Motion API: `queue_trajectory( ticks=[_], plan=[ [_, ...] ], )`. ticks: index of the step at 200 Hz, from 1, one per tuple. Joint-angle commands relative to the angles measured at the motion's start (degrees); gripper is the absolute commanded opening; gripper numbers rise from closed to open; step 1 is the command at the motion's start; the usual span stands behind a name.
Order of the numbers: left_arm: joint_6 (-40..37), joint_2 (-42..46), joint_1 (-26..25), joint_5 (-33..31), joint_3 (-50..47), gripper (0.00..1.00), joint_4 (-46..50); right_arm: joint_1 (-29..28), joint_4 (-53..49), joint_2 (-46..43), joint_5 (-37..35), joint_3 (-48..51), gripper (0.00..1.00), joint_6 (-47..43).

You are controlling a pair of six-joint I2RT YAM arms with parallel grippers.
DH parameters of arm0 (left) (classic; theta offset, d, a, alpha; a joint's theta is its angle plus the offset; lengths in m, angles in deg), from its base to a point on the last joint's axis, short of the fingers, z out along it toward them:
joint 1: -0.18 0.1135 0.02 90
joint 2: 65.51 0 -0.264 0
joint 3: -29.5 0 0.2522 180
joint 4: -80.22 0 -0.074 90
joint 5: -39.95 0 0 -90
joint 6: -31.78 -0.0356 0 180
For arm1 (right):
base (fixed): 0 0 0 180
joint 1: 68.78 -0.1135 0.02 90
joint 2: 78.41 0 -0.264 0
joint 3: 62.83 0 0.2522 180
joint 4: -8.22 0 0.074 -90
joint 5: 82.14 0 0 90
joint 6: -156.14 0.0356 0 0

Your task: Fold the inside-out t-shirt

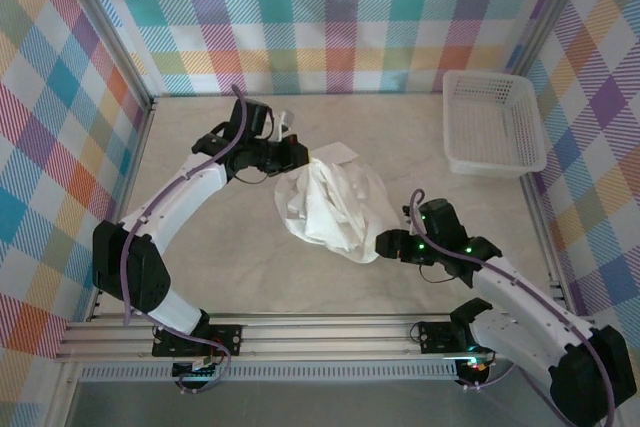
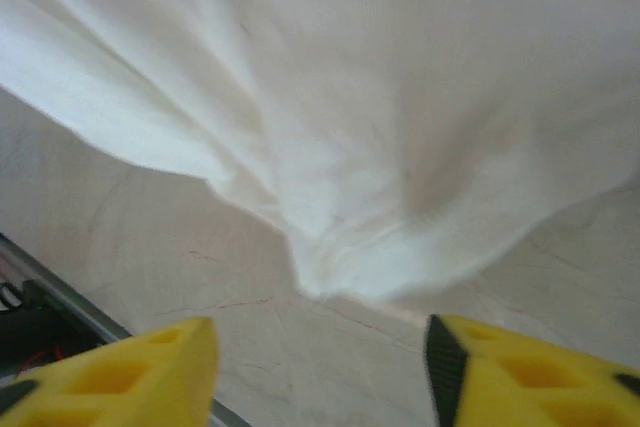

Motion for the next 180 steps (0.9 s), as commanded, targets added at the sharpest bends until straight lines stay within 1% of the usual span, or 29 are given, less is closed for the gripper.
queue_trajectory(
  ticks=[1, 23, 41, 51, 70, 83, 91, 103, 107, 108, 109, 111, 116, 117, 118, 119, 120, 122, 127, 133, 141, 142, 144, 145, 149, 151, 157, 166, 180],
  plan=[
    [-1.1, 2.4, -1.4, -1.6, -4.6, 0.0, 2.6, -0.2, -2.4, -1.1, -5.4, -6.2, 0.64, -5.9],
    [0.6, 3.4, -2.2, -2.2, -6.4, 0.0, 1.1, -2.0, 4.5, 4.4, -4.1, -10.7, 0.67, -14.8],
    [0.9, 3.7, -2.4, -3.3, -5.6, 0.0, 1.2, -6.4, 13.3, 12.4, -3.3, -13.1, 0.7, -24.2],
    [0.7, 3.5, -2.5, -3.6, -4.6, 0.0, 1.8, -9.1, 18.3, 18.0, -5.2, -14.9, 0.73, -29.0],
    [0.6, 3.6, -2.5, -4.5, -3.0, 0.0, 2.8, -10.1, 23.4, 29.0, -7.7, -19.9, 0.74, -30.1],
    [0.9, 4.0, -2.5, -4.4, -2.5, 0.0, 2.7, -10.6, 24.1, 36.6, -8.6, -24.3, 0.74, -30.7],
    [1.3, 4.4, -2.5, -4.1, -2.1, 0.0, 2.5, -11.2, 23.9, 40.1, -10.9, -26.5, 0.72, -30.5],
    [1.5, 5.0, -2.5, -4.4, -1.5, 0.0, 2.8, -11.3, 23.3, 44.6, -13.8, -29.5, 0.58, -28.9],
    [1.4, 5.1, -2.4, -4.8, -1.3, 0.0, 3.2, -11.2, 22.9, 45.3, -14.7, -30.3, 0.49, -28.3],
    [1.3, 5.2, -2.4, -4.9, -1.3, 0.0, 3.3, -11.2, 22.4, 45.7, -14.9, -30.8, 0.42, -28.0],
    [1.3, 5.2, -2.4, -5.1, -1.2, 0.0, 3.4, -11.2, 22.4, 45.7, -14.9, -30.8, 0.42, -28.0],
    [1.2, 5.3, -2.3, -5.3, -1.2, 0.0, 3.7, -11.2, 22.1, 45.9, -15.5, -31.1, 0.36, -27.5],
    [1.1, 5.6, -2.0, -6.3, -1.0, 0.0, 4.4, -11.2, 21.0, 46.1, -16.5, -31.9, 0.19, -26.4],
    [1.0, 5.6, -2.0, -6.4, -0.9, 0.0, 4.5, -11.2, 20.5, 46.0, -16.9, -32.2, 0.13, -26.0],
    [1.0, 5.7, -1.9, -6.6, -0.9, 0.0, 4.6, -11.2, 20.5, 46.0, -16.9, -32.2, 0.13, -26.0],
    [1.0, 5.7, -1.8, -6.8, -0.9, 0.0, 4.8, -11.2, 20.0, 45.8, -17.1, -32.4, 0.08, -25.6],
    [0.9, 5.7, -1.7, -7.0, -0.9, 0.0, 4.9, -11.2, 20.0, 45.8, -17.1, -32.4, 0.08, -25.6],
    [0.7, 5.8, -1.5, -7.5, -0.9, 0.0, 5.2, -11.2, 19.4, 45.4, -17.1, -32.7, 0.03, -25.1],
    [0.5, 6.0, -0.9, -8.6, -0.9, 0.0, 6.0, -11.2, 18.7, 44.6, -16.6, -32.8, 0.0, -24.6],
    [0.2, 6.0, 0.2, -9.9, -1.1, 0.0, 6.8, -11.2, 18.0, 42.6, -14.5, -32.5, 0.0, -24.0],
    [-0.7, 5.8, 1.9, -11.0, -1.6, 0.0, 6.8, -11.0, 17.6, 39.3, -8.9, -31.6, 0.0, -23.6],
    [-0.9, 5.8, 2.0, -11.1, -1.7, 0.0, 6.8, -10.9, 17.5, 38.5, -6.7, -31.3, 0.0, -23.4],
    [-1.3, 5.6, 2.5, -11.3, -1.9, 0.0, 6.6, -10.8, 17.6, 38.0, -5.8, -31.2, 0.0, -23.4],
    [-1.5, 5.6, 2.7, -11.5, -2.1, 0.0, 6.5, -10.6, 17.6, 37.1, -3.7, -31.0, 0.0, -23.1],
    [-2.5, 5.2, 3.4, -12.3, -2.6, 0.0, 5.9, -10.3, 17.6, 35.7, -0.7, -30.5, 0.0, -22.7],
    [-3.1, 5.1, 3.7, -12.7, -3.0, 0.0, 5.5, -9.9, 17.8, 34.3, 2.9, -30.1, 0.0, -21.9],
    [-4.5, 4.3, 4.5, -13.6, -3.9, 0.0, 4.3, -8.8, 18.5, 32.2, 8.7, -29.3, 0.0, -20.2],
    [-6.4, 2.5, 5.3, -13.1, -5.2, 0.0, 2.2, -6.5, 22.0, 28.9, 19.9, -27.5, 0.0, -14.1],
    [-8.1, -0.2, 5.6, -10.0, -5.8, 0.0, -0.5, -2.8, 30.5, 26.5, 29.9, -24.6, 0.0, -3.1]
  ],
)
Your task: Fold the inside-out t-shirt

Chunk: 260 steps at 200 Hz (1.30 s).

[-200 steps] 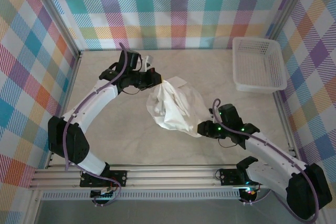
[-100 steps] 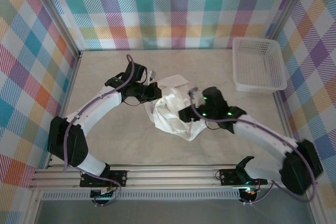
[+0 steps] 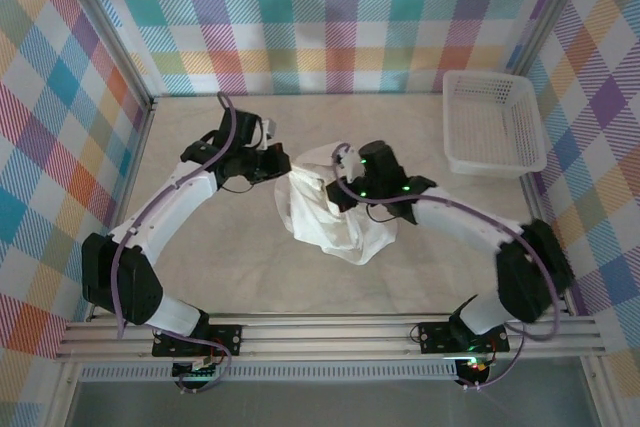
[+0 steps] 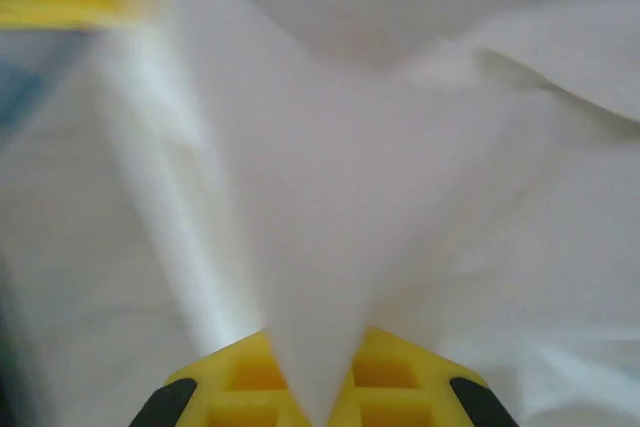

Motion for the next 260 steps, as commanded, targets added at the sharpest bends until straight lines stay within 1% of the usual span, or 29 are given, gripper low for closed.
queue_trajectory(
  ticks=[1, 11, 19, 22, 35, 53, 65, 82, 95, 108, 117, 126, 143, 148, 158, 173, 182, 193, 199, 206, 215, 217, 225, 234, 245, 252, 254, 257, 260],
  plan=[
    [-5.5, -4.1, 1.6, 0.2, -2.0, 0.0, -4.2, 5.8, 12.3, -7.4, 27.1, 4.0, 0.0, 18.0],
    [-5.6, -4.8, 1.6, 2.7, -2.8, 0.0, -7.0, 7.7, 18.7, -7.4, 32.4, 5.2, 0.0, 24.8],
    [-5.3, -4.4, 1.6, 3.4, -3.7, 0.0, -9.3, 8.4, 19.1, -6.9, 34.7, 4.3, 0.0, 26.8],
    [-5.3, -4.2, 1.6, 3.4, -4.1, 0.02, -9.9, 8.5, 18.6, -6.7, 35.4, 3.8, 0.0, 26.9],
    [-5.8, -2.2, 1.6, 2.5, -5.2, 0.16, -11.3, 8.5, 15.1, -5.8, 36.2, 2.0, 0.0, 25.3],
    [-7.2, 2.6, 1.6, 0.5, -7.6, 0.38, -10.3, 9.1, 11.3, -4.0, 34.9, 0.2, 0.0, 23.6],
    [-7.5, 7.7, 1.0, -0.1, -10.7, 0.48, -10.7, 9.5, 8.4, -2.8, 33.3, -1.2, 0.0, 23.0],
    [-6.8, 15.9, -2.3, -1.1, -15.9, 0.54, -11.9, 9.9, 4.5, -0.9, 30.8, -3.1, 0.0, 21.9],
    [-6.2, 20.7, -6.7, -1.5, -19.3, 0.58, -13.6, 10.0, 4.2, 0.4, 30.9, -3.8, 0.0, 22.0],
    [-6.0, 22.8, -11.2, -3.0, -21.6, 0.61, -14.1, 10.0, 5.1, 1.5, 32.0, -4.2, 0.0, 22.7],
    [-5.9, 23.0, -13.8, -6.5, -22.6, 0.62, -14.0, 10.0, 5.4, 2.1, 32.9, -4.6, 0.0, 23.0],
    [-5.5, 22.6, -14.7, -9.0, -23.3, 0.64, -14.4, 9.9, 5.3, 2.5, 33.5, -5.1, 0.0, 23.1],
    [-5.9, 19.8, -14.7, -9.9, -24.3, 0.69, -16.9, 9.9, 5.0, 2.4, 34.2, -5.6, 0.0, 23.1],
    [-6.4, 18.5, -14.7, -9.7, -24.2, 0.71, -19.2, 9.9, 5.0, 2.3, 34.6, -5.7, 0.0, 23.1],
    [-7.8, 15.1, -14.7, -8.3, -23.2, 0.74, -20.7, 9.8, 4.7, 2.1, 35.1, -6.0, 0.0, 22.8],
    [-9.7, 10.0, -14.7, -3.5, -21.8, 0.77, -24.4, 9.7, 3.4, 2.2, 35.4, -6.4, 0.0, 22.4],
    [-9.7, 7.3, -14.7, -1.1, -20.9, 0.79, -26.8, 9.6, 2.4, 2.3, 35.4, -6.6, 0.0, 22.1],
    [-9.1, 4.9, -14.7, 0.2, -19.8, 0.8, -29.1, 9.6, 1.3, 2.4, 35.5, -6.6, 0.0, 21.8],
    [-8.8, 3.9, -14.8, 0.1, -19.2, 0.78, -29.8, 9.6, 0.5, 2.3, 35.4, -6.6, 0.0, 21.4],
    [-8.3, 3.1, -14.7, -1.0, -18.4, 0.66, -29.9, 9.7, -0.7, 2.1, 34.9, -6.7, 0.0, 20.8],
    [-7.5, 2.4, -14.0, -2.0, -17.6, 0.35, -29.5, 10.0, -2.7, 1.8, 33.1, -6.7, 0.0, 19.9],
    [-7.1, 2.4, -13.8, -1.9, -17.6, 0.31, -29.5, 10.1, -3.3, 1.6, 32.4, -6.7, 0.0, 19.8],
    [-5.1, 2.7, -12.5, -1.0, -17.8, 0.0, -30.1, 11.4, -6.5, 1.4, 29.1, -6.8, 0.0, 18.7],
    [-1.7, 3.9, -10.4, 2.9, -18.8, 0.0, -32.0, 13.4, -10.8, 1.9, 24.7, -7.1, 0.0, 17.6],
    [4.4, 5.6, -7.9, 11.0, -19.7, 0.0, -35.5, 16.2, -16.2, 3.7, 20.5, -8.0, 0.03, 15.2],
    [7.5, 6.1, -6.7, 16.4, -19.5, 0.0, -37.3, 17.5, -20.3, 5.8, 17.1, -9.3, 0.05, 11.5],
    [8.3, 6.2, -6.4, 18.0, -19.4, 0.0, -37.5, 17.9, -22.6, 7.3, 14.6, -10.2, 0.06, 9.0],
    [9.1, 6.4, -6.3, 20.1, -19.0, 0.0, -37.7, 18.0, -23.1, 7.6, 14.2, -10.3, 0.06, 8.4],
    [9.8, 6.5, -6.2, 22.0, -18.6, 0.0, -37.6, 18.1, -24.8, 9.1, 11.6, -11.1, 0.06, 6.0]
  ],
)
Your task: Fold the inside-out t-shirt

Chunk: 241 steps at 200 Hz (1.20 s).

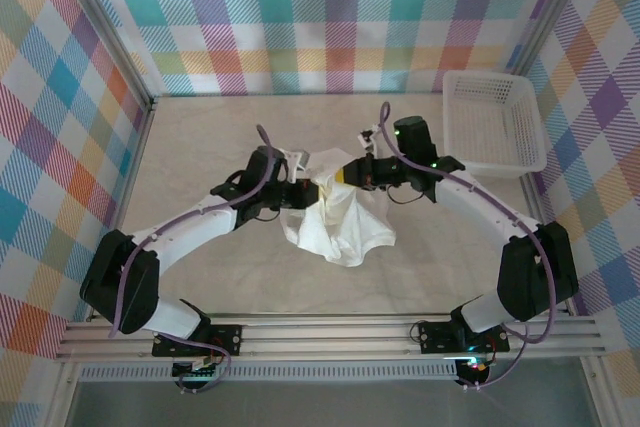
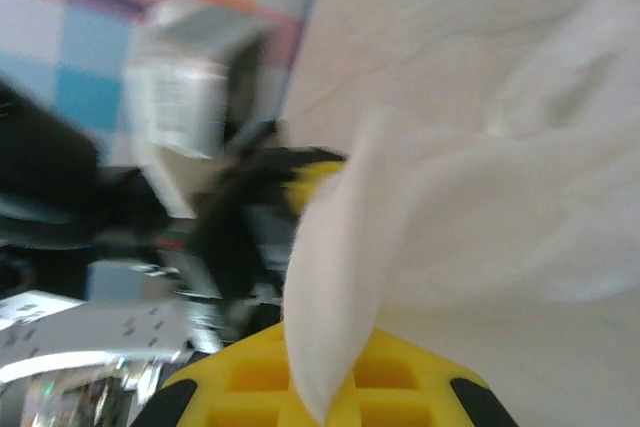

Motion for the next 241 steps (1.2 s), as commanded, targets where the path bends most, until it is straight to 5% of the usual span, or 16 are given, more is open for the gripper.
queue_trajectory(
  ticks=[1, 19, 50, 115, 160, 201, 217, 241],
  plan=[
    [11.4, 3.5, 3.7, 18.7, 2.1, 0.0, -7.8, 4.2, -16.3, 6.4, -15.3, -5.1, 0.06, -13.0],
    [12.0, 5.4, 3.7, 23.2, 4.5, 0.0, -4.2, 4.3, -18.6, 13.1, -21.5, -7.8, 0.12, -19.2],
    [10.2, 8.8, 3.7, 22.3, 4.7, 0.0, -0.4, 4.3, -21.2, 15.8, -18.9, -12.9, 0.4, -17.6],
    [11.5, 6.1, 3.7, 20.6, 4.5, 0.0, -2.0, 0.3, -4.1, -20.8, -27.0, 11.8, 0.56, -3.5],
    [10.9, 4.8, 3.7, 20.3, 5.8, 0.0, -1.3, -7.1, -4.2, -11.8, -22.1, 8.9, 0.58, 24.4],
    [10.1, 5.6, 3.7, 21.6, 4.9, 0.0, -1.8, -8.0, 1.6, 0.0, -22.7, 4.6, 0.73, 31.1],
    [8.3, 6.4, 3.7, 21.0, 5.1, 0.0, 1.1, -7.9, 3.0, 3.0, -21.8, 3.2, 0.67, 31.2],
    [6.1, 8.5, 3.9, 16.2, 4.4, 0.0, 5.4, -7.9, 3.5, 3.6, -19.6, 3.2, 0.09, 30.5]
  ],
)
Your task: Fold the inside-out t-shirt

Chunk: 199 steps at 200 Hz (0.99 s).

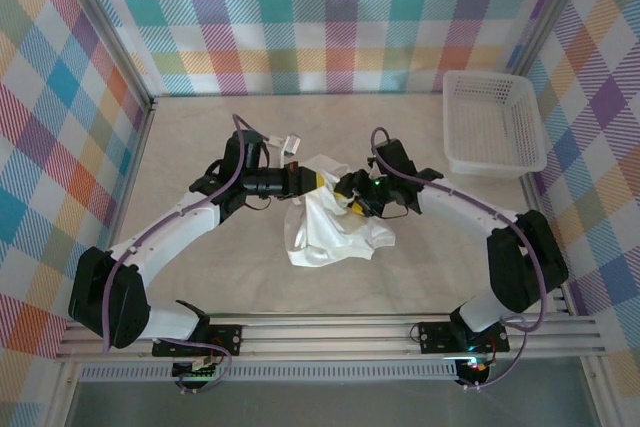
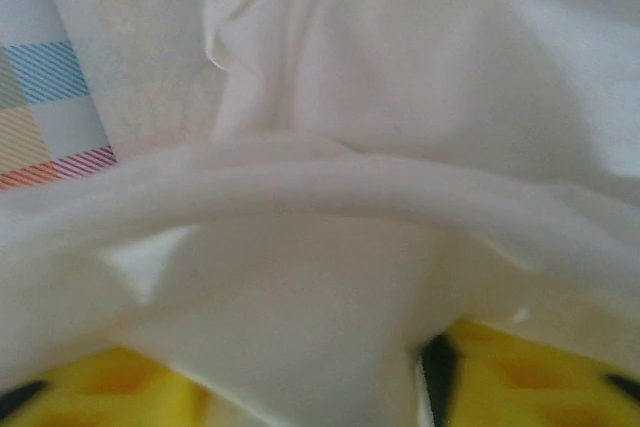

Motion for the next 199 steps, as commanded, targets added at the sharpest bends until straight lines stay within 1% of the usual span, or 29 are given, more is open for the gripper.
queue_trajectory(
  ticks=[1, 9, 15, 23, 29, 38, 47, 49, 59, 70, 77, 83, 88, 98, 105, 114, 130, 150, 167, 189, 199],
  plan=[
    [-3.4, 3.7, 0.6, -3.3, 1.0, 0.0, 4.7, 0.2, 3.8, -0.3, 2.8, -1.7, 0.08, 2.1],
    [-4.3, 4.3, 1.2, -6.6, 0.8, 0.0, 7.8, 0.2, 4.5, -2.0, 3.5, -1.5, 0.0, 0.6],
    [-4.7, 4.3, 2.1, -9.2, 0.5, 0.0, 9.6, 0.3, 5.9, -3.7, 4.6, -1.0, 0.0, -0.4],
    [-4.1, 4.2, 4.0, -10.1, -1.0, 0.0, 9.4, 0.5, 9.7, -6.0, 7.4, 0.2, 0.0, -1.4],
    [-3.0, 4.0, 5.6, -9.0, -2.8, 0.0, 7.3, 0.9, 14.3, -7.6, 10.5, 1.5, 0.0, -1.5],
    [-0.7, 3.7, 7.9, -4.8, -5.4, 0.0, 2.2, 1.4, 21.4, -9.5, 14.7, 3.6, 0.0, -0.5],
    [2.0, 3.2, 8.9, -0.7, -6.5, 0.0, -2.5, 1.9, 26.3, -10.3, 18.4, 4.8, 0.0, 0.8],
    [2.3, 3.1, 8.9, 0.0, -6.6, 0.0, -3.2, 2.0, 28.2, -10.3, 20.3, 5.2, 0.0, 1.4],
    [2.6, 3.2, 8.9, 2.0, -5.9, 0.0, -4.6, 2.3, 31.2, -10.3, 24.2, 5.4, 0.0, 2.1],
    [1.4, 4.0, 8.8, 3.5, -4.8, 0.0, -3.8, 2.3, 33.0, -10.3, 28.0, 5.0, 0.0, 1.8],
    [-0.5, 4.8, 8.9, 3.5, -3.8, 0.04, -1.5, 2.3, 33.2, -10.3, 29.7, 4.9, 0.0, 1.3],
    [-2.2, 5.6, 8.9, 2.9, -2.9, 0.11, 0.8, 2.4, 33.0, -10.6, 30.6, 4.8, 0.0, 0.6],
    [-4.1, 6.2, 9.1, 2.3, -2.2, 0.2, 3.1, 2.4, 32.8, -10.9, 31.2, 4.8, 0.0, 0.0],
    [-7.6, 7.4, 9.6, 0.9, -0.6, 0.42, 8.0, 2.6, 32.1, -11.3, 32.6, 4.9, 0.0, -1.4],
    [-10.0, 8.2, 10.2, -0.2, 0.6, 0.51, 11.7, 2.8, 31.4, -11.4, 33.6, 5.0, 0.0, -2.4],
    [-12.4, 9.4, 10.9, -1.7, 1.7, 0.58, 16.1, 3.0, 29.8, -11.5, 34.8, 5.3, 0.0, -3.9],
    [-17.2, 11.7, 10.8, -5.0, 4.0, 0.64, 22.1, 3.3, 26.1, -11.6, 35.1, 5.5, 0.0, -6.8],
    [-21.5, 14.2, 8.3, -13.1, 7.4, 0.64, 29.3, 3.4, 24.1, -11.4, 34.7, 5.7, 0.0, -8.4],
    [-21.2, 14.7, 5.9, -17.4, 9.4, 0.53, 32.5, 3.4, 22.2, -10.8, 34.6, 5.4, 0.0, -9.8],
    [-22.0, 13.1, 0.1, -22.6, 13.5, 0.46, 36.9, 3.4, 19.6, -10.4, 34.6, 4.8, 0.0, -11.6],
    [-21.6, 11.9, -1.9, -23.5, 14.4, 0.43, 37.4, 3.4, 19.4, -10.4, 34.7, 4.8, 0.0, -11.8]
  ],
)
